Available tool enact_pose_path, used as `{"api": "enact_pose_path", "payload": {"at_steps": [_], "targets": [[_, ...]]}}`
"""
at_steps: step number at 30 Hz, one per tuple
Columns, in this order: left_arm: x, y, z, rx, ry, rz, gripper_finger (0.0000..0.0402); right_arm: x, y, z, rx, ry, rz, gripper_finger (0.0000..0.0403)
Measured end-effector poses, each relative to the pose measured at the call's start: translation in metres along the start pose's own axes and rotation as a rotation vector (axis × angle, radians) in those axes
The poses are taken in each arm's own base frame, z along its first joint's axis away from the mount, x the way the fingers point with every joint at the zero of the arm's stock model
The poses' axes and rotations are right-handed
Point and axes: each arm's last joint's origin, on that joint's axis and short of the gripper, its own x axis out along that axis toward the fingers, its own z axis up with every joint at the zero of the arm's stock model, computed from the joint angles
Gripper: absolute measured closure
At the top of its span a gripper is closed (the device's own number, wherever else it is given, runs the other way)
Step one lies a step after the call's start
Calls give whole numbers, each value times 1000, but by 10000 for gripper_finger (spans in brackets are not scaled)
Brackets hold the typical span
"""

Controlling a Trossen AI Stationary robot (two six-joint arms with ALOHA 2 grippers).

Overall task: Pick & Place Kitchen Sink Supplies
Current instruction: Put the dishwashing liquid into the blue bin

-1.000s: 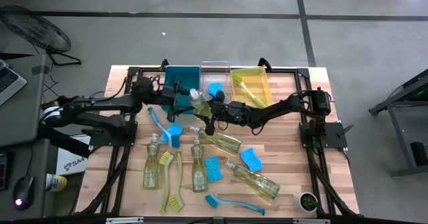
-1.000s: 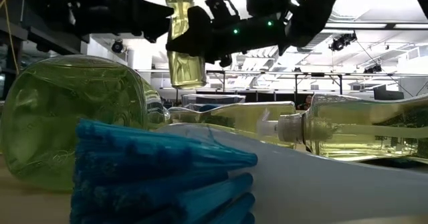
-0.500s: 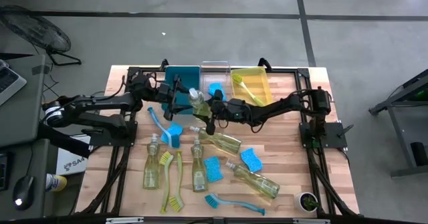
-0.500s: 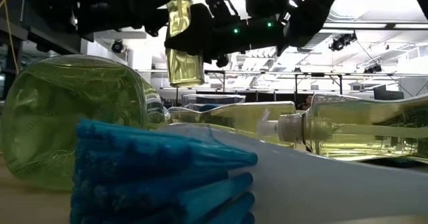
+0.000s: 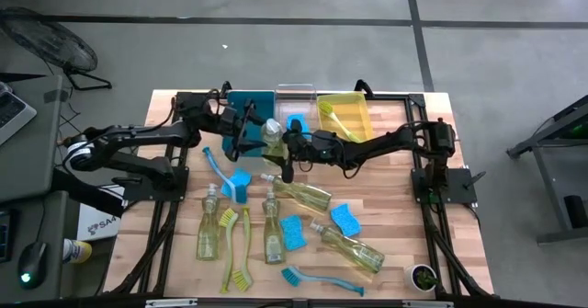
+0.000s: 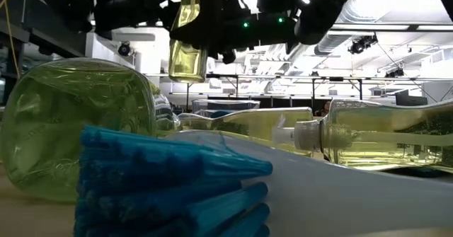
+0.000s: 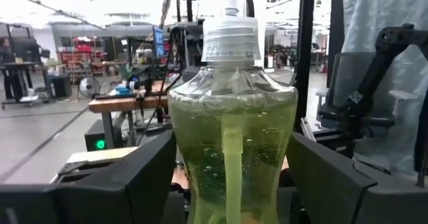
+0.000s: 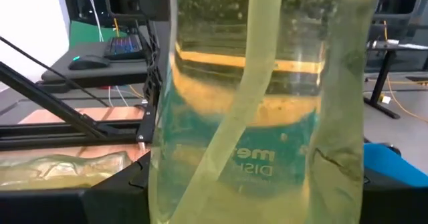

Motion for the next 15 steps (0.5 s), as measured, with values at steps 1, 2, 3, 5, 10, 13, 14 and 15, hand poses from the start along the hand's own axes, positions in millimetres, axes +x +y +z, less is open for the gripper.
{"api": "enact_pose_path", "payload": {"at_steps": [1, 2, 3, 5, 10, 13, 14, 15], "targets": [[0, 0, -1, -9, 5, 3, 120, 0, -1, -1, 7, 9, -2, 172], [0, 0, -1, -21, 10, 9, 111, 0, -2, -2, 11, 20, -2, 172], [1, 1, -2, -32, 19, 20, 99, 0, -3, -3, 17, 34, -4, 172], [1, 1, -4, -48, 33, 39, 74, 1, -3, -8, 16, 69, -6, 172], [1, 2, -4, -34, 38, 46, 31, 0, -5, -9, 9, 78, -25, 172], [1, 1, -4, -32, 37, 39, 30, 0, -7, -9, 27, 85, -30, 172], [1, 1, -4, -33, 40, 39, 33, 0, -7, -10, 27, 90, -31, 172], [1, 1, -4, -31, 40, 40, 38, 0, -7, -10, 26, 91, -32, 172]]}}
